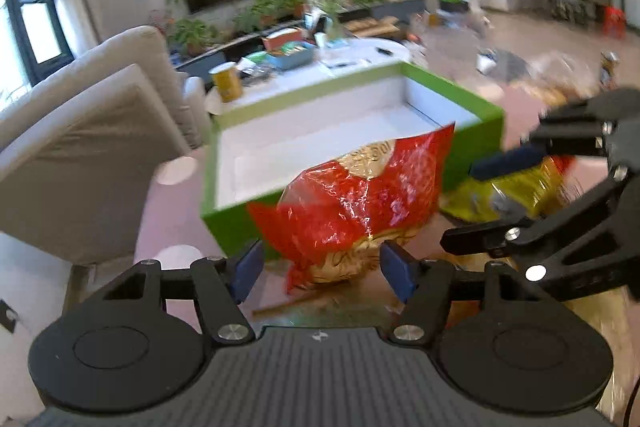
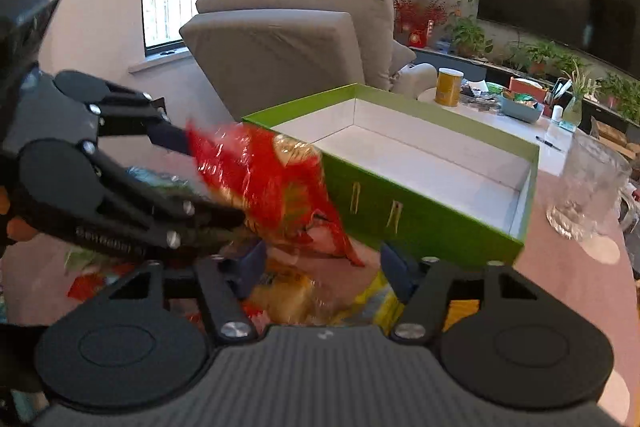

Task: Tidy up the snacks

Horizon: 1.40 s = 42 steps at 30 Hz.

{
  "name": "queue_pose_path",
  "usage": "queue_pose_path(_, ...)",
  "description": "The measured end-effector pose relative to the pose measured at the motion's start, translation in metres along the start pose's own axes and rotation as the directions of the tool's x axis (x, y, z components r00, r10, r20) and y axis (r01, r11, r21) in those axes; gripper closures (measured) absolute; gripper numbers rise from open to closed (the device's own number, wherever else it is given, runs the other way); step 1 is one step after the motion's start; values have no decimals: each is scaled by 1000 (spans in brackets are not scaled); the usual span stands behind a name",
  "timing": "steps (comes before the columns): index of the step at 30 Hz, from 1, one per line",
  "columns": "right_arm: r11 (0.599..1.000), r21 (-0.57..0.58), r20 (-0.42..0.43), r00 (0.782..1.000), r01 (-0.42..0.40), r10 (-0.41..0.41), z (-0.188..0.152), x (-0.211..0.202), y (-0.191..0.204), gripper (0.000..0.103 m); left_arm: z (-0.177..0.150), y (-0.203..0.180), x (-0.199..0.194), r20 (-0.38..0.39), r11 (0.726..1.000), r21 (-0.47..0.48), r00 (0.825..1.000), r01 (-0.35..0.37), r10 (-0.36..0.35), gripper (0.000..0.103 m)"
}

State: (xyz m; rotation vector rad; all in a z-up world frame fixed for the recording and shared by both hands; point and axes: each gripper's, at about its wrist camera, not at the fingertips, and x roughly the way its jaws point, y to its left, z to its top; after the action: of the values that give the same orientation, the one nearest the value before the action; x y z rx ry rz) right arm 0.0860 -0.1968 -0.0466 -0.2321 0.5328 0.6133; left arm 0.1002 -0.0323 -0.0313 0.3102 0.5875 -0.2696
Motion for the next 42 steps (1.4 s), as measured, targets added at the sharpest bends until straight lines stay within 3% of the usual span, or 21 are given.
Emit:
queue_pose_path(7,992,122,9,1000,-23,22,19,23,-13,43,1,10,18,-50,1000,-23,999,-7,6,43)
queue_pose_path(10,982,178,-11,998,-61,64,20,28,-17,44,1,9,28,-85,999,-27,995,44,-46,42)
queue_pose_path(15,963,247,-12,993,-107,114,20,33,-18,47,5,-3,34,-75,997,16,994,79,-77,42)
queue_pose_path(22,954,289,34,997,-82,76,21,17,-7,48,7,-3,10,1,998,-9,998,68,-68,48)
queue_pose_path(31,960,277,175,985,-49,-1,61,-20,0,48,51,7,-21,142,1000,18,990,9,-11,48)
queue_pose_path(37,940,338,184,983,-41,-23,81,-3,-20,48,78,22,4,116,999,35,993,18,-22,48)
queue_pose_path(42,917,395,154,988,-53,-9,80,18,-31,48,78,33,30,54,999,26,998,41,-43,48)
